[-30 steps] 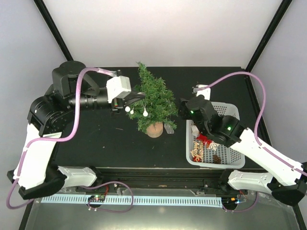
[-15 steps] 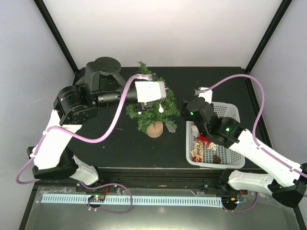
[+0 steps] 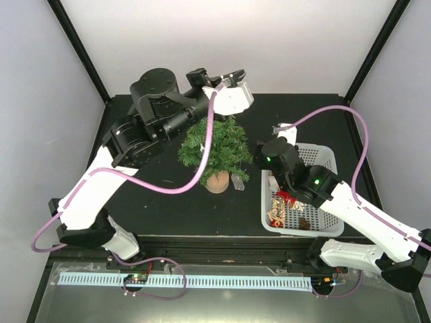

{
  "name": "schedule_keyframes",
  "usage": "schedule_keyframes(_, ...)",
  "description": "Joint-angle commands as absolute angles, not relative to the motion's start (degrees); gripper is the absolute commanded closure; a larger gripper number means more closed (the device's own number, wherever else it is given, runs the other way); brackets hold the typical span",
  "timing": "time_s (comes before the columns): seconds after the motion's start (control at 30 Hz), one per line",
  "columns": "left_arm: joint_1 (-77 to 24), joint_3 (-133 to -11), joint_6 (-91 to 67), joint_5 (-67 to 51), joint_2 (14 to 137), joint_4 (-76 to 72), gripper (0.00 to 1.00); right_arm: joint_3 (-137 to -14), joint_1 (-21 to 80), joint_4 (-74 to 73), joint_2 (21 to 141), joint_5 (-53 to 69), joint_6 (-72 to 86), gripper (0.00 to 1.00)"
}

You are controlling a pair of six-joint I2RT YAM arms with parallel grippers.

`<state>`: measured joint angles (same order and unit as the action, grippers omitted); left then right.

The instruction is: Decorate the small christmas tree

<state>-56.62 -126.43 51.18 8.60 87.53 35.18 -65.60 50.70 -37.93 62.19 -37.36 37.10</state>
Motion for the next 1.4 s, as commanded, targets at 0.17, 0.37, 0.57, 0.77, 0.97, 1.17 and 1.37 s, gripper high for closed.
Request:
schedule_keyframes(0.17,-54.7,-122.5,59.8,10.5,90.2,24.3,0.85,-63.3,50.1,-34.9,62.2,-37.1,36.5,0.22)
schedule_keyframes(0.37,-53.0,-120.1,64.3,10.7,91.5,20.2,0.77,-62.6,49.9,-33.8,62.3,-36.4,36.7,0.22)
schedule_keyframes(0.57,-48.7,-123.6,63.8,10.9,95.4,17.9,0.92,-61.7,49.9,-33.2,62.1,-35.6,37.5,0.22)
schedule_keyframes(0.77,-46.5,-125.9,60.7,10.3,96.5,18.6,0.98,-60.3,49.9,-33.0,61.7,-35.7,38.0,0.22)
schedule_keyframes(0.97,-45.1,-125.9,57.8,10.3,94.8,19.8,0.88,-61.7,47.6,-34.2,62.0,-37.5,38.1,0.22)
schedule_keyframes(1.17,-44.0,-126.0,52.3,10.1,89.9,22.6,0.46,-63.7,37.6,-34.0,64.0,-26.0,38.4,0.23)
schedule_keyframes(1.37,-41.4,-126.2,43.9,7.1,83.9,31.7,0.2,-66.7,31.8,-34.4,71.8,-13.9,39.2,0.25)
